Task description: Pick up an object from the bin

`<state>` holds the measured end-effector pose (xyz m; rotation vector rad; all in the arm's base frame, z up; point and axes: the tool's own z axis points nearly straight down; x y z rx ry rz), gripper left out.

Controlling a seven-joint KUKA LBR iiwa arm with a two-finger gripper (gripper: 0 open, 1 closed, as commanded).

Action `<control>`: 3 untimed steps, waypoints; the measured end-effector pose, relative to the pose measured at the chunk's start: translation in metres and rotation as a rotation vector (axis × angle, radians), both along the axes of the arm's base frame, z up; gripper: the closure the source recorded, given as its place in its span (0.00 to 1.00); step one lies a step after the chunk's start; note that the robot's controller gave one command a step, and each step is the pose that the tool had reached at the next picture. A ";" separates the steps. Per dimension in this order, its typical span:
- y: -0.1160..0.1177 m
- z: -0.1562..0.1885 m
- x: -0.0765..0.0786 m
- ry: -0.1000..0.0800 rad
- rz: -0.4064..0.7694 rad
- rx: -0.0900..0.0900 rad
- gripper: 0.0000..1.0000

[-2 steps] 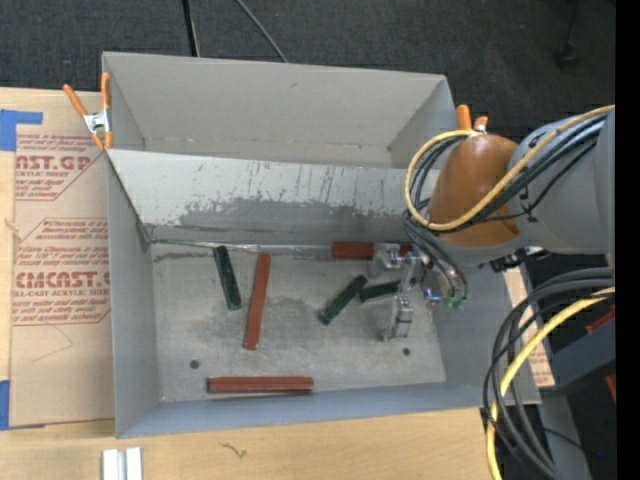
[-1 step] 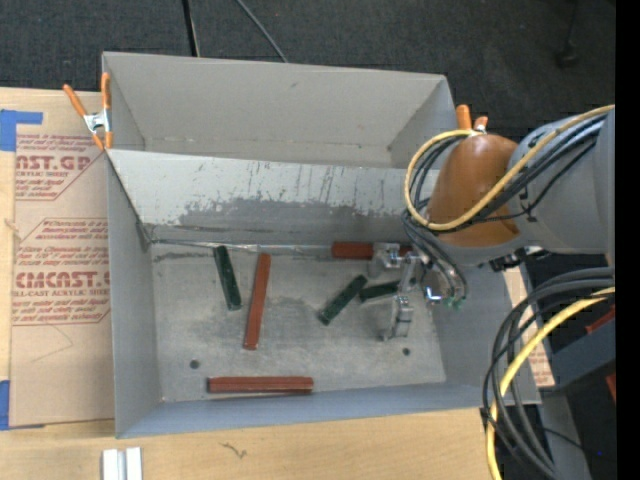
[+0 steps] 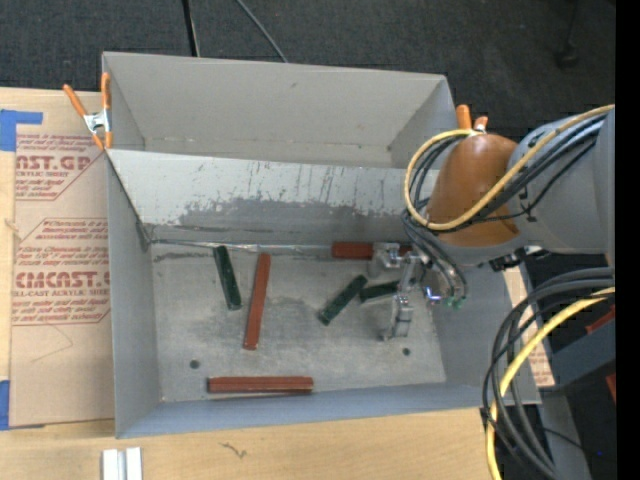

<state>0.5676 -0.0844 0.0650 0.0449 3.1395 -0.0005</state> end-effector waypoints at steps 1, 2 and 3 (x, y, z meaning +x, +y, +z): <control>0.000 0.000 0.000 0.000 0.000 0.000 0.00; 0.000 0.001 0.001 -0.001 0.000 0.000 1.00; 0.000 0.042 0.002 -0.004 0.000 -0.001 1.00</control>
Offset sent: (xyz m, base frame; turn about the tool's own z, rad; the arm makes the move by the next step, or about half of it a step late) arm 0.0000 0.0000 0.0000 0.0000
